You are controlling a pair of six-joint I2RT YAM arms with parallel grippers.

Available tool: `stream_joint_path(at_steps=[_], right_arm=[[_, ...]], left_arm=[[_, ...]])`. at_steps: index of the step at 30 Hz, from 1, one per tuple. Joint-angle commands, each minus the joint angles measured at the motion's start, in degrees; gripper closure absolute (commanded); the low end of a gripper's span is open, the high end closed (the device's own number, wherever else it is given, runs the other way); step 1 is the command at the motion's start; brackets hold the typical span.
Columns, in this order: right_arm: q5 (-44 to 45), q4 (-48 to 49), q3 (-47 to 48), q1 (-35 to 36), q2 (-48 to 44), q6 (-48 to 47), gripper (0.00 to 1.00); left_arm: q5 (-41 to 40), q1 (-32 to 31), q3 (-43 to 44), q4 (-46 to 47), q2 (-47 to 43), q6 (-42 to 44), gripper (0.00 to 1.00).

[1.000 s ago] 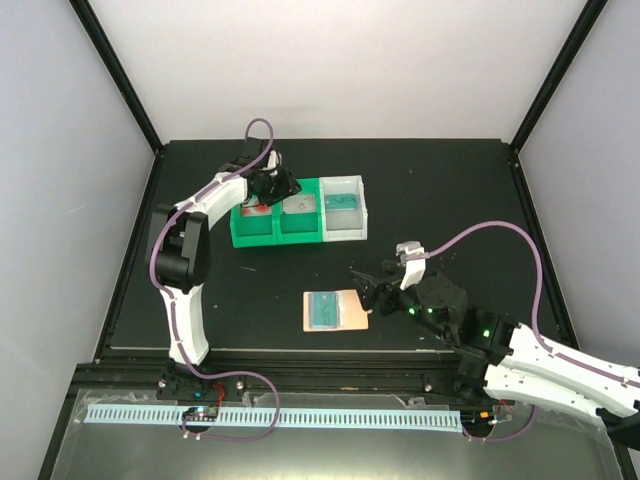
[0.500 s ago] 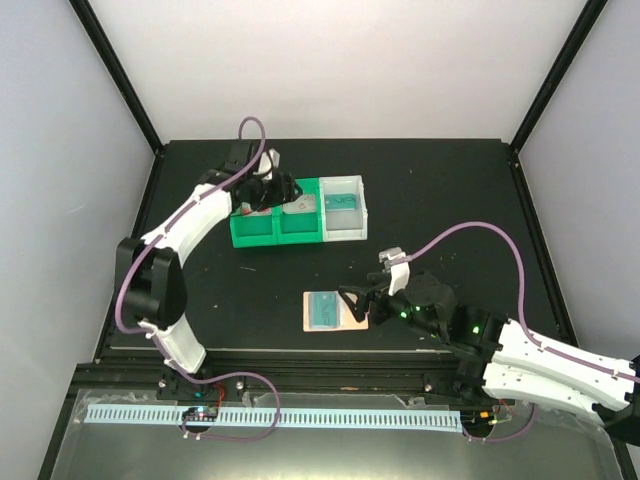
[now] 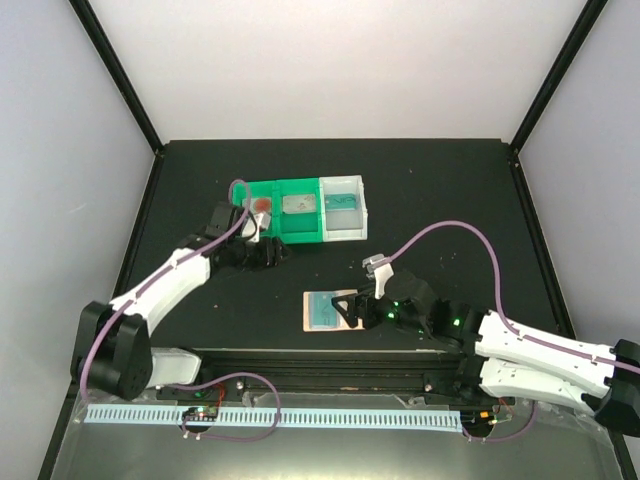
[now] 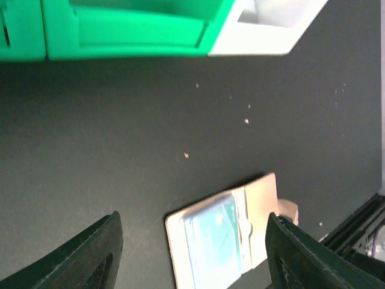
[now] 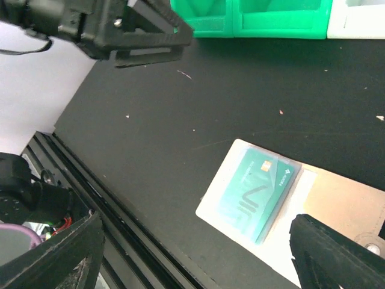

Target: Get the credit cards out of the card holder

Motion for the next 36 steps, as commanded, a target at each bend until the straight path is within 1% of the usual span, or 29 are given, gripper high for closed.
stream_joint_path(at_steps=[1,5,9,10,12,14,16,18,22,25,28,30,33,36], right_arm=[[-0.6,-2.3,3.4,-0.8,1.9,-2.1,0.16],[0.4,-4.2,4.9,-1.9,2.4,-3.7,0.18],[-0.7,-3.4,4.0,-2.7,3.4,-2.2,0.24],[-1.2,-2.6,3.4,-2.8,3.8,-1.7,0.26],[-2.1,-0.6,1.8,-2.9,4.6,-0.5,0.33],[-3.0,1.5,0.7,-3.1,5.4,0.4,0.41],[-3.7,3.5,-0.2,-3.4,6.3,0.8,0.43],[-4.3,6.1,-1.5,-3.8,7.8,0.9,0.44],[-6.7,11.8,-3.9,-4.7,11.1,2.0,0.5],[-5.6,12.5,-4.1,-4.9,13.8,2.8,0.52],[-3.0,13.2,-4.5,-5.0,16.6,4.2,0.53],[-3.4,14.0,-4.7,-4.9,18.4,4.7,0.55],[-3.9,14.8,-4.1,-4.9,21.3,4.9,0.57],[-4.0,16.7,-4.0,-4.9,24.5,5.7,0.59]], left_arm=[[3.6,-0.5,-4.2,4.3,-6.2,-0.6,0.34],[5.2,-1.0,-7.2,4.5,-9.5,-0.6,0.38],[6.9,-2.1,-11.1,7.4,-13.4,-2.4,0.39],[7.4,-2.4,-12.0,8.0,-14.2,-2.8,0.39],[8.4,-3.0,-13.7,9.2,-15.3,-3.7,0.41],[9.3,-4.0,-15.2,11.0,-15.4,-4.9,0.46],[9.5,-5.3,-16.6,12.6,-15.1,-6.2,0.51],[9.4,-6.9,-17.8,14.9,-14.2,-7.6,0.52],[9.4,-9.7,-19.2,19.9,-11.5,-9.8,0.53],[9.5,-10.8,-19.0,21.2,-9.6,-9.7,0.54],[8.9,-11.2,-19.8,22.4,-9.3,-10.2,0.54],[8.2,-11.2,-21.2,24.7,-9.4,-10.8,0.53],[6.4,-11.1,-22.2,25.7,-8.2,-11.3,0.51],[7.6,-11.2,-23.5,28.2,-6.5,-12.4,0.5]])
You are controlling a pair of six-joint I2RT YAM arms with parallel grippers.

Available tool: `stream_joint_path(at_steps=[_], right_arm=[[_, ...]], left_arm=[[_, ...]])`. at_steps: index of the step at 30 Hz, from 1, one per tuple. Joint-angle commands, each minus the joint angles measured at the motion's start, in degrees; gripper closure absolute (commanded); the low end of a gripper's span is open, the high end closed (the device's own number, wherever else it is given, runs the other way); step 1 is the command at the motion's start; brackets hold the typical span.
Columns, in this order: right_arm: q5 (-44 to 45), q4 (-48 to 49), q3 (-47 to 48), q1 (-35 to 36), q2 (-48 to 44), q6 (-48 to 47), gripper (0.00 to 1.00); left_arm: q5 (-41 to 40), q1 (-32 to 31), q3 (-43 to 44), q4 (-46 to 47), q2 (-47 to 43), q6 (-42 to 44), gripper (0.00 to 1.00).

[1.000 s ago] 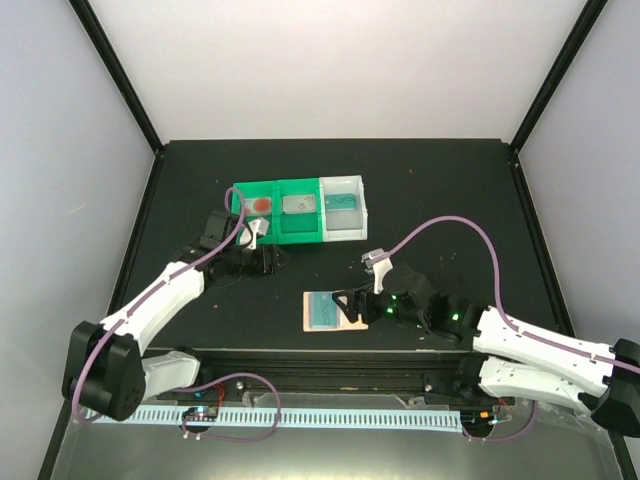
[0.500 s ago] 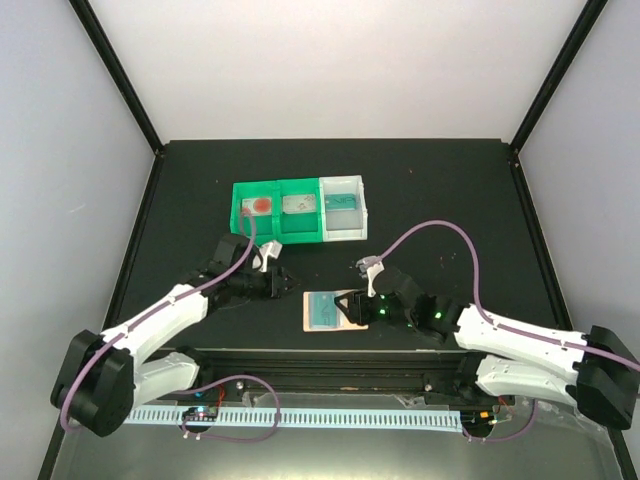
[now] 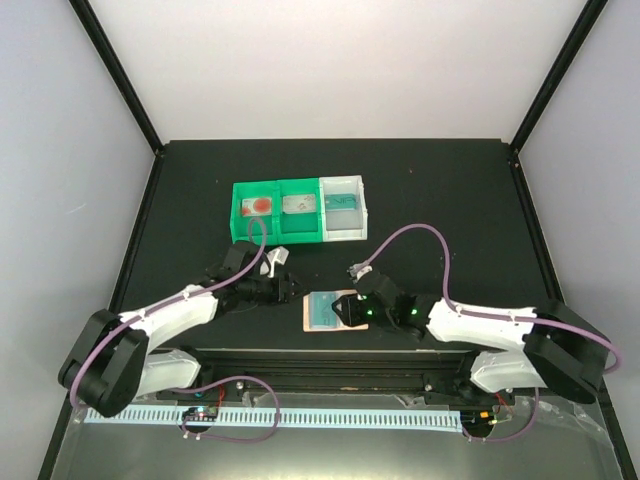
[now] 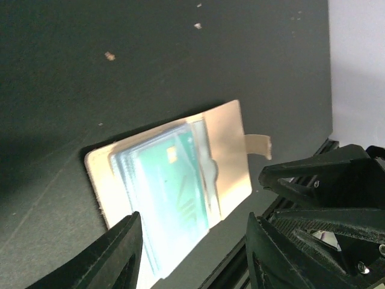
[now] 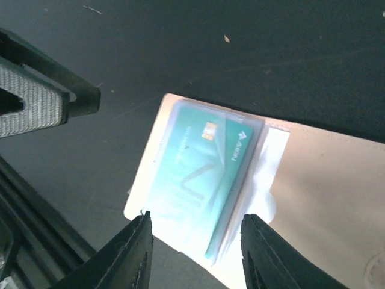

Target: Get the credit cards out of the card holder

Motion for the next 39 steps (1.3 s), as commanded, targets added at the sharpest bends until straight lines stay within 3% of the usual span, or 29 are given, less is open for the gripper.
stream_joint_path(at_steps=[1,17,35,39], right_arm=[[0.5,4.6,0.0,-0.2,4.0,1.9,0.59],[-2.8,7.8,2.0,-0.2,14.5,2.0,0.67],[-4.0,12.2,-1.0,-0.2,16.6,2.8,0.98],[-3.5,12.0,-1.3,-0.3,16.9,3.2,0.99]], left_arm=[[0.4,-0.3,-1.7,6.1,2.3,-2.2,0.5],[-2.1,-0.5,-4.7,7.7,2.1,-3.7,0.49],[1.1,-1.6,-6.5,14.6,4.0,-8.3,0.46],[1.9,-2.1,-6.6,16.3,4.7,-9.4,0.45]])
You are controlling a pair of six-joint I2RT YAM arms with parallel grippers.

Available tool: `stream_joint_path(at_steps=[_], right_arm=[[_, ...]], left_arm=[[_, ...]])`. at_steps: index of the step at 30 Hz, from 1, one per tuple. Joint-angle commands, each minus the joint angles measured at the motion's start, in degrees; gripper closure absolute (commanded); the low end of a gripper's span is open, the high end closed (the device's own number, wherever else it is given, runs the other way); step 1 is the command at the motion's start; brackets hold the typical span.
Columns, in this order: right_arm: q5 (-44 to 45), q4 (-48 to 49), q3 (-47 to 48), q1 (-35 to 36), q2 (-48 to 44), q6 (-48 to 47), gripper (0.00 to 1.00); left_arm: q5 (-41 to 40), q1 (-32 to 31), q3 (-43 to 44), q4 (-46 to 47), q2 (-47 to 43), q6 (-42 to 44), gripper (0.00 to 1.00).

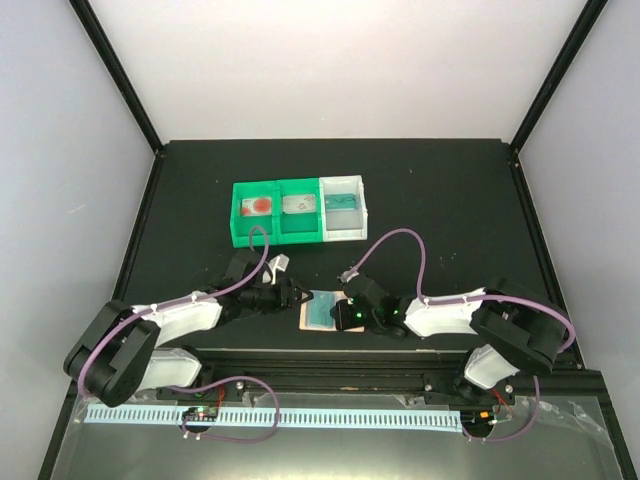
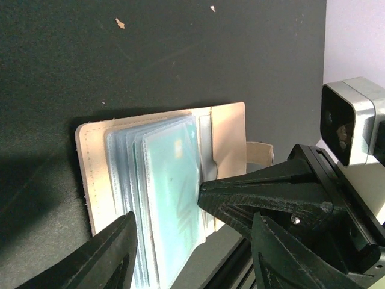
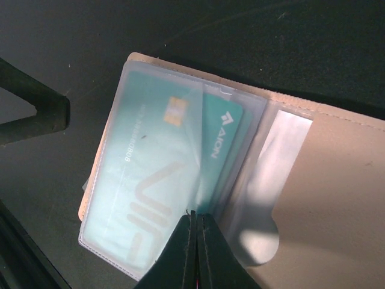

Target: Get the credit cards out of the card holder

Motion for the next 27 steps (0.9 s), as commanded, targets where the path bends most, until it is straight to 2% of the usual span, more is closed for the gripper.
stream_joint_path(at_steps=[1,12,18,27], right_arm=[[0.4,0.1,-1.1,-0.2,1.2,0.5,0.99],[0.9,1.8,-2.8,-0.2,1.5,0.7,0.99],[1.0,2.6,-3.4,-0.2,1.0,0.5,0.99],[1.0,3.0,-3.7,-0.2,0.6,0.1,0.99]], left_arm=[[1.6,-1.0,-0.1,4.7,0.9,-1.7,0.46],[6.1,-1.8,-0.9,15.8,7.4,-7.3,0.43],[5.6,-2.5,-0.7,16.6,8.2,-7.7,0.43],[3.9,-3.6,0.4,13.1,8.3,-6.5,0.54]])
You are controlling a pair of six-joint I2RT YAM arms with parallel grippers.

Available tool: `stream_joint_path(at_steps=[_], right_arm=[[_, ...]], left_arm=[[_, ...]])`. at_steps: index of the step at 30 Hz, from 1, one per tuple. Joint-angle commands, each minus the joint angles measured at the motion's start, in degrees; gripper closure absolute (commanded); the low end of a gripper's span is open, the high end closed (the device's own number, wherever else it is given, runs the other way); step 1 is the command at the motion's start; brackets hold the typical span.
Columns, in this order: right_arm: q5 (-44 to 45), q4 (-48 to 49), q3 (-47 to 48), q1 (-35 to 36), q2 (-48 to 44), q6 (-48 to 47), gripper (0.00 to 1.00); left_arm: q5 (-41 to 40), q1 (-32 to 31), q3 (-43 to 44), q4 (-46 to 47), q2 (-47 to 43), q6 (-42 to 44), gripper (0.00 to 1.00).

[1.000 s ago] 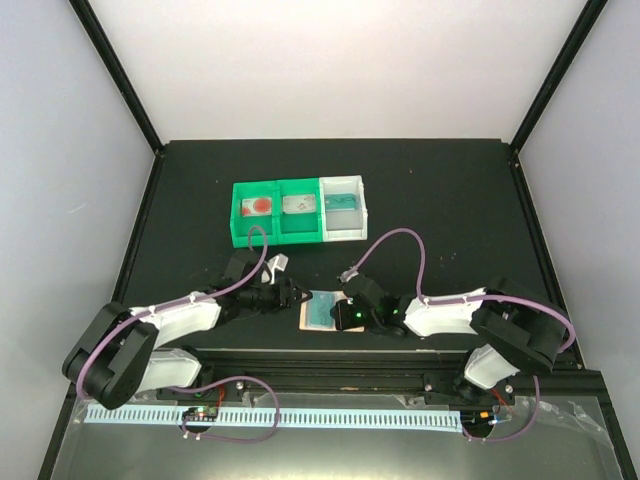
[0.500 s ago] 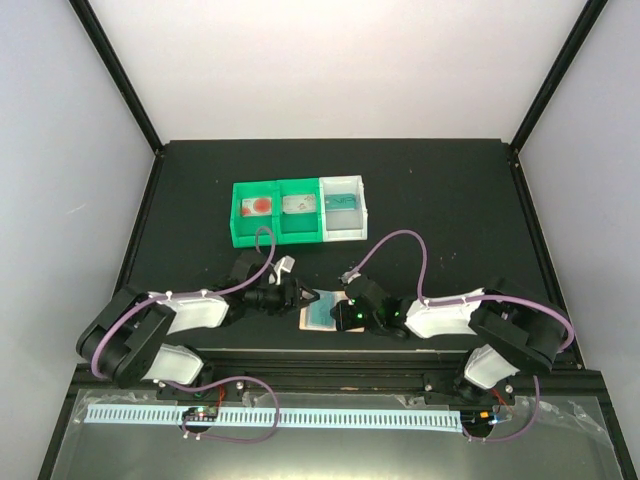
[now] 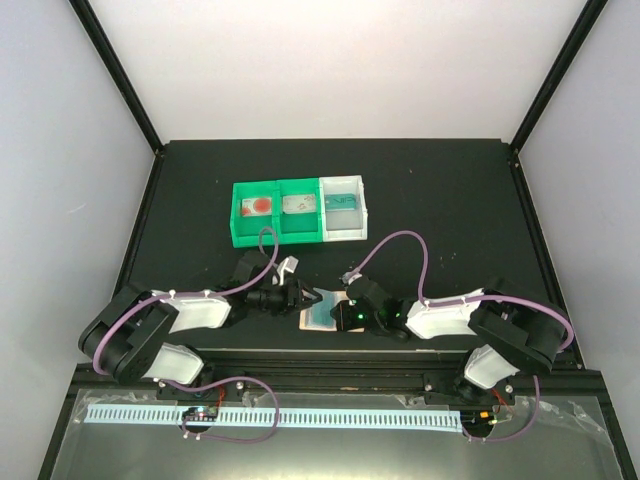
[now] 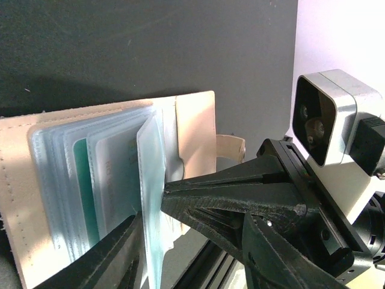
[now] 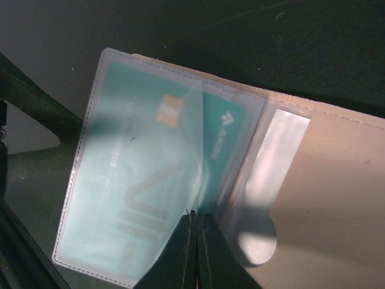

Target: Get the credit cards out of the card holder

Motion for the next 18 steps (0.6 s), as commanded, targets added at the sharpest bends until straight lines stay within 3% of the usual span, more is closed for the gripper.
stream_joint_path(at_steps=[1,18], right_arm=[[0.9,-1.1,-1.7,-0.2,0.2,-0.5,0.99],[0.8,-1.9,-2.0,-0.2,-4.1,-1.2,0.91]], left_arm=[[-0.9,-1.0,1.6,-1.4,0.5,1.4,0.56],[-7.0,-1.9,4.7,-12.3,-0.5,5.9,0.98]])
